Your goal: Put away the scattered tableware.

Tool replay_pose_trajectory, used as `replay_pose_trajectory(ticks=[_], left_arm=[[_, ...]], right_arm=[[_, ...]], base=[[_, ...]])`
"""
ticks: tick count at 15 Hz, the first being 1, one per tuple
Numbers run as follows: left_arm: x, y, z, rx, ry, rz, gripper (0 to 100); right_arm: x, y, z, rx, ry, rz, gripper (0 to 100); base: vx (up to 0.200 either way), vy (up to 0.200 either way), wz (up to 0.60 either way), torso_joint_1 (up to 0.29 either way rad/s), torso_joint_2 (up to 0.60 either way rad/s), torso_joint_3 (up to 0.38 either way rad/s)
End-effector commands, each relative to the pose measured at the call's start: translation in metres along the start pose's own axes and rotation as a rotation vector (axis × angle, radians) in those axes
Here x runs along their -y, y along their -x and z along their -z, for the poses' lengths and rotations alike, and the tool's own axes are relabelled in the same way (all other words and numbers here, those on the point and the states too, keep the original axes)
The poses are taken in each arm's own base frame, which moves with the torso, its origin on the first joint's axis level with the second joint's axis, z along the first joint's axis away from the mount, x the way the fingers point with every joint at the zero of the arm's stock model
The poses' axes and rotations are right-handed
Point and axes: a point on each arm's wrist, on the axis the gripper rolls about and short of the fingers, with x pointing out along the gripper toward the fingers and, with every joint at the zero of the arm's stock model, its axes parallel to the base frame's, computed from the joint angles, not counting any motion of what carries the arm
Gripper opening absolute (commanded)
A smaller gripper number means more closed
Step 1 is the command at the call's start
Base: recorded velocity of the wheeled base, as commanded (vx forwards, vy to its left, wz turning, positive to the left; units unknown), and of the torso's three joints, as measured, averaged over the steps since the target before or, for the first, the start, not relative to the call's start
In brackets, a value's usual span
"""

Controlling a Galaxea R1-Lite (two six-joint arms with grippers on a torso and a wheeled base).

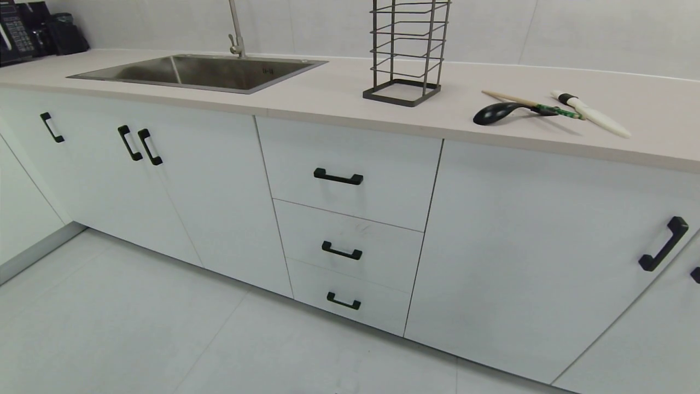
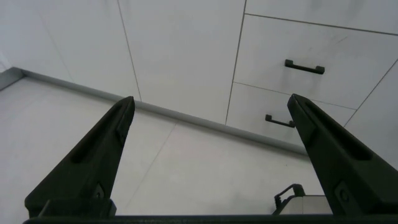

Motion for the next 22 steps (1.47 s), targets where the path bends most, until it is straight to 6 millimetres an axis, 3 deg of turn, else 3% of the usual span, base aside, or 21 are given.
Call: replay_pose_trajectory(ticks=[1,4,7,12,15,22], left_arm=[[0.0,0.0,0.0,0.0,0.001,0.0,100],[0.0,0.0,0.0,0.0,-0.004,0.001,100],[0.0,0.0,0.0,0.0,-0.005,0.001,100],[0.0,0.0,0.0,0.0,-0.001,0.001,100],[0.0,0.0,0.0,0.0,0.002,0.001,100],[0.0001,0.0,0.0,0.0,-0.004,0.003,100]], right_arm=[[0.0,-0.0001,0.0,-0.002,0.0,0.0,0],[0.0001,-0.0001,0.0,-0.002,-0.001,0.0,0],[0.0,-0.0001,0.0,-0.002,0.0,0.001,0],[0.0001,-0.0001,0.0,-0.002,0.0,0.0,0],[0.0,-0.0001,0.0,-0.002,0.0,0.001,0],[0.0001,-0.0001,0.0,-0.002,-0.001,0.0,0]], base=[[0.0,0.0,0.0,0.0,0.0,0.0],[0.0,0.0,0.0,0.0,0.0,0.0],[0.0,0.0,-0.6,0.001,0.0,0.004],[0.0,0.0,0.0,0.0,0.0,0.0],[0.067,0.2,0.0,-0.001,0.0,-0.002],[0.0,0.0,0.0,0.0,0.0,0.0]])
